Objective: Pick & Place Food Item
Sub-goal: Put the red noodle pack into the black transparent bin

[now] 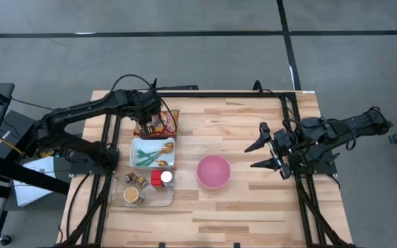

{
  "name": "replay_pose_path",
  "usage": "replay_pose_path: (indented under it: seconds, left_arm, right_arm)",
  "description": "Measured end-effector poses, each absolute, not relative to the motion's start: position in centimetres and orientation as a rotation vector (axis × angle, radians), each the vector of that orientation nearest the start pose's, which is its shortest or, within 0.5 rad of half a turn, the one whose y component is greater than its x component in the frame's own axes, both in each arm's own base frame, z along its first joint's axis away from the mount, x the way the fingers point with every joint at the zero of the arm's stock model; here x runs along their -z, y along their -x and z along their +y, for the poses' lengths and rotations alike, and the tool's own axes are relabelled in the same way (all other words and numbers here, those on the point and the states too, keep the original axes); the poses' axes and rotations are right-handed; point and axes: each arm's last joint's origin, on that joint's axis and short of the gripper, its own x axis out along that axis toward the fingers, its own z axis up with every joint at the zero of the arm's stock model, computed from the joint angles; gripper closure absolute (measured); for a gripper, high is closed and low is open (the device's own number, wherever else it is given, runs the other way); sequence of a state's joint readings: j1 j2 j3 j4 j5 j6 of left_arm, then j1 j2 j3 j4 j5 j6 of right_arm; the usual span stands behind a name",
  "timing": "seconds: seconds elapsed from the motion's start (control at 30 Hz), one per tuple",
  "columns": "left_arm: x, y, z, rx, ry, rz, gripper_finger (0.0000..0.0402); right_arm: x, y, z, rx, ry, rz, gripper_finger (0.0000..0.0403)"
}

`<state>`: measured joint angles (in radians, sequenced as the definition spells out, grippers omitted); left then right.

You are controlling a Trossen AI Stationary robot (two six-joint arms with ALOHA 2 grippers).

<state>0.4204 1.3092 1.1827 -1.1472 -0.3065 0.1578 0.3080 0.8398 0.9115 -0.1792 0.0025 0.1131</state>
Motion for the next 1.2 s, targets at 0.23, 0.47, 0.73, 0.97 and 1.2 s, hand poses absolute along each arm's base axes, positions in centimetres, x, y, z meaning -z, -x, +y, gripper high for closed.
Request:
replay_pose_path:
  seconds: [0.23,0.47,0.73,0.97,1.2]
  left_arm:
    - [-27.3,-21.2,11.2,-0.502,-0.051,1.329,0.0401]
    - [-25.3,-21.1,11.9,-0.467,0.011,1.311,0.04]
    - [-27.6,-20.0,11.6,-0.528,-0.031,1.214,0.04]
    - [-30.0,-20.3,10.9,-0.493,-0.044,0.975,0.0401]
    - [-28.1,-23.2,11.0,-0.443,-0.06,0.995,0.0401]
  right_arm:
    - [-36.7,-17.1,5.5,-0.301,-0.095,0.124,0.0171]
    - [-36.7,-17.1,5.5,-0.301,-0.091,0.124,0.0171]
    - [-36.7,-17.2,5.4,-0.3,-0.09,0.123,0.0171]
    - [-36.8,-17.2,5.4,-0.298,-0.088,0.116,0.0171]
    - [-36.9,-17.2,5.4,-0.299,-0.09,0.107,0.0171]
